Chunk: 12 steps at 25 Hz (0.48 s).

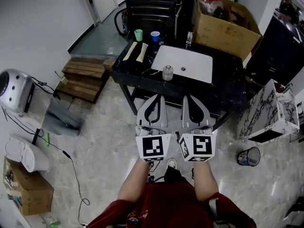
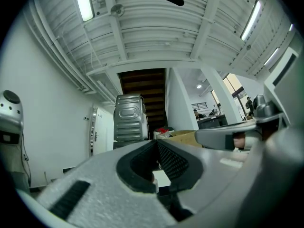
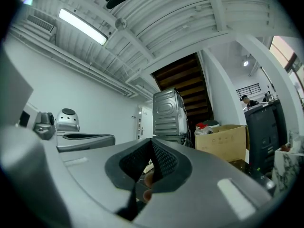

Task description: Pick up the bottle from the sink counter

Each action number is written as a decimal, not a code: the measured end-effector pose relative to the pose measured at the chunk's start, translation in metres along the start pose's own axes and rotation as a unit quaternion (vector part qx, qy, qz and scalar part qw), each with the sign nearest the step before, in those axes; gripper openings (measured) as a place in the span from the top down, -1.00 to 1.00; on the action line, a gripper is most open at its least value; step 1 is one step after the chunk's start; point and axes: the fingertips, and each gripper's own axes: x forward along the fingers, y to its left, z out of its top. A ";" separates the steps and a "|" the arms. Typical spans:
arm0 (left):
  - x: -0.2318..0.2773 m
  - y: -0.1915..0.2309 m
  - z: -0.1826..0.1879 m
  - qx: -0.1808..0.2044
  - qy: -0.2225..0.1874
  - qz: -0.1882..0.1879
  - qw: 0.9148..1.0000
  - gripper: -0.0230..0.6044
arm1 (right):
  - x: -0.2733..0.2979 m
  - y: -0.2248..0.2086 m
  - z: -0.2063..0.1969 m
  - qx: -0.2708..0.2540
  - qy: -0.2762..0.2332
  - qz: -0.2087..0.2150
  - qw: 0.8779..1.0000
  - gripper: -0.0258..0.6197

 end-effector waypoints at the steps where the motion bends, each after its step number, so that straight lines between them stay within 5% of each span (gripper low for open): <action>1: 0.007 0.000 0.000 0.001 0.001 0.001 1.000 0.92 | 0.006 -0.004 -0.001 0.001 0.000 0.002 1.000 0.92; 12: 0.085 -0.004 -0.007 0.008 0.001 0.011 1.000 0.92 | 0.066 -0.057 -0.007 0.012 -0.005 0.014 1.000 0.92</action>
